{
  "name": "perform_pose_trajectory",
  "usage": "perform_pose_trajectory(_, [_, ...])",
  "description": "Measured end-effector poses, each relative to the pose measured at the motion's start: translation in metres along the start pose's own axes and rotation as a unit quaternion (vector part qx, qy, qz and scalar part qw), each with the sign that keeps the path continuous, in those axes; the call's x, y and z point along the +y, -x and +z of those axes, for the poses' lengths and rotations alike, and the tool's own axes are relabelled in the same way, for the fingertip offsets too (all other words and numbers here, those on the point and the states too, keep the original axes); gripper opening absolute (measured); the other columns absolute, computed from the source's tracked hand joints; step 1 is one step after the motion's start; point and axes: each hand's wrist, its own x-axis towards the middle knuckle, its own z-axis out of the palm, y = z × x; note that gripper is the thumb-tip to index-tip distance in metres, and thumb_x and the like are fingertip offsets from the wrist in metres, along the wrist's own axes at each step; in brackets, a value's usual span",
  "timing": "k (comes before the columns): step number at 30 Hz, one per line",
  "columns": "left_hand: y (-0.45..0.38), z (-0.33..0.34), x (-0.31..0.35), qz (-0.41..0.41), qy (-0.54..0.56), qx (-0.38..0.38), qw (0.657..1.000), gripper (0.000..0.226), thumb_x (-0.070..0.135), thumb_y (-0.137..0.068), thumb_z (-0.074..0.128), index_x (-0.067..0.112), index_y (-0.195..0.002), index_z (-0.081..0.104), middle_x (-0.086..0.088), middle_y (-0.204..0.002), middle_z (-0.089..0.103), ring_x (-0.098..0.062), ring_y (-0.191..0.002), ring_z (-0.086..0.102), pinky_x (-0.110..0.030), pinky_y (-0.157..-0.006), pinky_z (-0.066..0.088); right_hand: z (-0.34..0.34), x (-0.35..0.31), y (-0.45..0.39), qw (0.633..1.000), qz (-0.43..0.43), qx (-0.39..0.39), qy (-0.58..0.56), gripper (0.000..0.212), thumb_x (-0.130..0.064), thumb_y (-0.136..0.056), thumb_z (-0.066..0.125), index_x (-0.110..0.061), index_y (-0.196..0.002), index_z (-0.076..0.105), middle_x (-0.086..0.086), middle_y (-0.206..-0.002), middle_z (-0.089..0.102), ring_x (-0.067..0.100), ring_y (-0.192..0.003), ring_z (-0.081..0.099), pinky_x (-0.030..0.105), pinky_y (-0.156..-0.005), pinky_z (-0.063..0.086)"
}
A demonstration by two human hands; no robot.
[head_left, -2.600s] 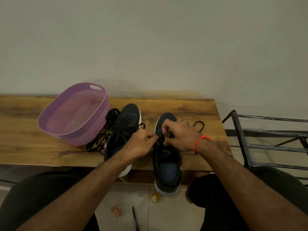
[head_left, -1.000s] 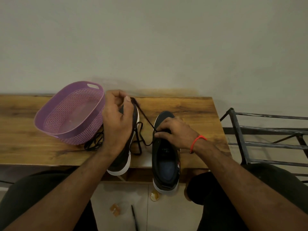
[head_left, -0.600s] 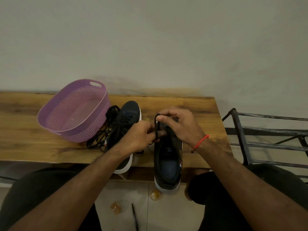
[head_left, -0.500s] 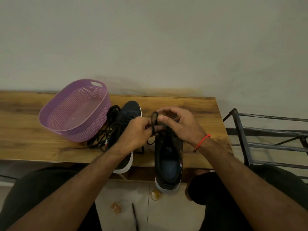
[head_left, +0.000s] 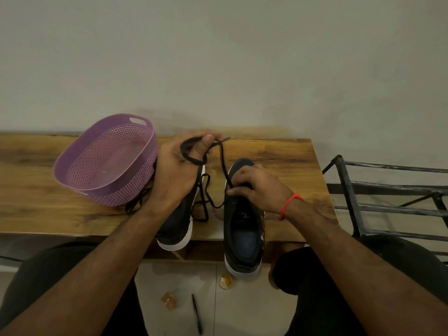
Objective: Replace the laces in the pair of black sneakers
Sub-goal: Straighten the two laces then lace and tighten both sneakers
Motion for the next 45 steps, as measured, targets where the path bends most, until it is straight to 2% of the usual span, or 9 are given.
perform_pose_trajectory(5, [0.004,-0.002,-0.029,-0.147,-0.237,-0.225,0.933,0.016,0.034,-0.099,0.062,0.03,-0.085,0.069,0.007,-0.072,0.067,0.004,-0.061,0.062,-0.012,-0.054,0.044,-0.007,-0.007,-0.001,0.977,-0.014,0.108,-0.184,0.01,-0.033,-0.089,0.069,-0.033,-0.079,0.066,-0.012,-0.098,0.058,0.013,-0.099,0.055,0.048,-0.096,0.048])
perform_pose_trajectory(10, [0.007,0.002,-0.041,-0.192,-0.251,-0.313,0.895,0.019,0.036,-0.097,0.065,0.023,-0.108,0.073,0.003,-0.083,0.073,-0.002,-0.065,0.069,-0.024,-0.067,0.06,-0.018,-0.015,0.003,0.932,-0.056,0.132,-0.332,0.01,-0.026,-0.087,0.07,-0.027,-0.095,0.076,-0.007,-0.098,0.061,0.006,-0.097,0.056,0.033,-0.089,0.053])
perform_pose_trajectory(17, [0.018,0.021,-0.033,-0.118,-0.209,-0.263,0.935,0.021,0.03,-0.096,0.068,0.021,-0.114,0.073,0.021,-0.08,0.062,0.018,-0.069,0.059,-0.005,-0.062,0.045,-0.016,-0.012,0.001,0.927,-0.073,0.102,-0.352,0.012,-0.022,-0.089,0.071,-0.025,-0.098,0.077,-0.004,-0.101,0.062,0.017,-0.1,0.059,0.04,-0.09,0.053])
perform_pose_trajectory(22, [0.016,0.016,-0.032,-0.086,-0.185,-0.193,0.96,0.02,0.03,-0.096,0.068,0.024,-0.114,0.076,0.021,-0.086,0.068,0.009,-0.07,0.063,-0.009,-0.062,0.047,-0.016,-0.005,-0.001,0.956,-0.004,0.06,-0.289,0.029,-0.029,-0.086,0.075,-0.018,-0.108,0.062,0.001,-0.103,0.064,0.01,-0.096,0.06,0.022,-0.082,0.052])
perform_pose_trajectory(27, [0.011,0.013,-0.03,-0.116,-0.183,-0.229,0.949,0.015,0.031,-0.096,0.068,0.024,-0.107,0.076,0.019,-0.082,0.067,0.008,-0.07,0.064,-0.011,-0.056,0.049,-0.012,0.001,-0.002,0.966,0.057,0.006,-0.25,0.036,-0.045,-0.088,0.068,-0.027,-0.116,0.053,-0.001,-0.107,0.061,0.014,-0.102,0.059,0.03,-0.086,0.054])
perform_pose_trajectory(32, [0.006,-0.003,-0.029,-0.155,-0.262,-0.411,0.86,0.007,0.032,-0.095,0.068,0.029,-0.101,0.072,0.011,-0.082,0.069,0.001,-0.067,0.068,-0.023,-0.066,0.058,-0.016,-0.002,-0.001,0.966,0.034,0.014,-0.255,0.051,-0.063,-0.084,0.05,-0.025,-0.115,0.065,-0.005,-0.112,0.064,0.011,-0.105,0.06,0.031,-0.09,0.051])
perform_pose_trajectory(36, [0.017,-0.005,-0.036,-0.188,-0.284,-0.556,0.759,0.038,0.007,-0.099,0.057,0.033,-0.125,0.068,0.017,-0.102,0.07,-0.004,-0.083,0.073,-0.041,-0.081,0.062,-0.015,-0.001,-0.001,0.959,0.051,0.04,-0.277,0.057,-0.067,-0.091,0.035,-0.027,-0.107,0.071,-0.01,-0.112,0.068,0.004,-0.111,0.06,0.034,-0.102,0.045])
perform_pose_trajectory(40, [0.017,-0.002,-0.038,-0.19,-0.33,-0.509,0.772,0.035,0.0,-0.099,0.055,0.031,-0.106,0.071,0.018,-0.108,0.061,-0.003,-0.071,0.072,-0.023,-0.056,0.056,-0.016,0.001,-0.001,0.956,0.076,0.066,-0.275,0.059,-0.061,-0.1,0.029,-0.024,-0.099,0.075,-0.012,-0.103,0.07,0.002,-0.105,0.061,0.04,-0.104,0.045])
perform_pose_trajectory(45, [0.027,0.014,-0.048,-0.069,-0.5,-0.343,0.792,0.036,0.006,-0.09,0.071,0.038,-0.104,0.067,0.006,-0.108,0.058,-0.016,-0.089,0.064,-0.031,-0.069,0.049,-0.015,0.002,-0.002,0.955,0.076,0.082,-0.275,0.058,-0.061,-0.1,0.031,-0.025,-0.094,0.076,-0.012,-0.098,0.071,0.002,-0.101,0.063,0.043,-0.103,0.046])
